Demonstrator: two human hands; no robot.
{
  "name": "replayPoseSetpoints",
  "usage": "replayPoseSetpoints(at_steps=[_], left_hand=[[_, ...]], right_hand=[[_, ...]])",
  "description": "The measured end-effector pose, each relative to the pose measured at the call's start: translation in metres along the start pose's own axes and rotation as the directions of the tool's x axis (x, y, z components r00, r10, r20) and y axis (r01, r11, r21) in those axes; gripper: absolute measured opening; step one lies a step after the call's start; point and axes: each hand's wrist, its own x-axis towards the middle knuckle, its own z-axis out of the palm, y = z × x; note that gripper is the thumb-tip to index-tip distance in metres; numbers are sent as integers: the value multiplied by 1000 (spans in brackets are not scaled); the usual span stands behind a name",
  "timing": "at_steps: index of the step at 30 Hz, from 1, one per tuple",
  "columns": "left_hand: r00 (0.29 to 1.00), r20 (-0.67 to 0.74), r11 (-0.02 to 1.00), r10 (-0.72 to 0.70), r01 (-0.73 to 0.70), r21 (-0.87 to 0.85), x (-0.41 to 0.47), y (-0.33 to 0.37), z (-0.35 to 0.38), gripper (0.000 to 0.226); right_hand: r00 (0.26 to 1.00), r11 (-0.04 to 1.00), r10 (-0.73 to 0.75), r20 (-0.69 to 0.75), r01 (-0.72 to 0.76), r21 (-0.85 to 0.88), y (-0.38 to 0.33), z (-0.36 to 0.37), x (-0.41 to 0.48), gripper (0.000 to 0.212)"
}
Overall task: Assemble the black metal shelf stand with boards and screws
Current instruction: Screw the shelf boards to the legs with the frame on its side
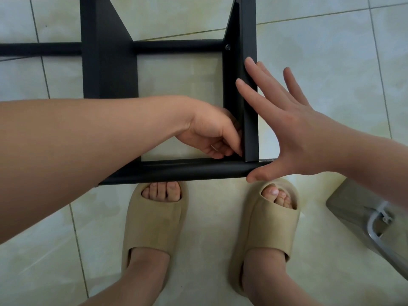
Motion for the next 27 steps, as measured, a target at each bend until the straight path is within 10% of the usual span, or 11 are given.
replayPoseSetpoints(at_steps=[27], left_hand=[[1000, -24, 999, -15, 16, 43, 2, -4, 2, 21]], right_hand=[[1000, 1000, -3, 1, 3, 28, 0, 0, 0, 140]])
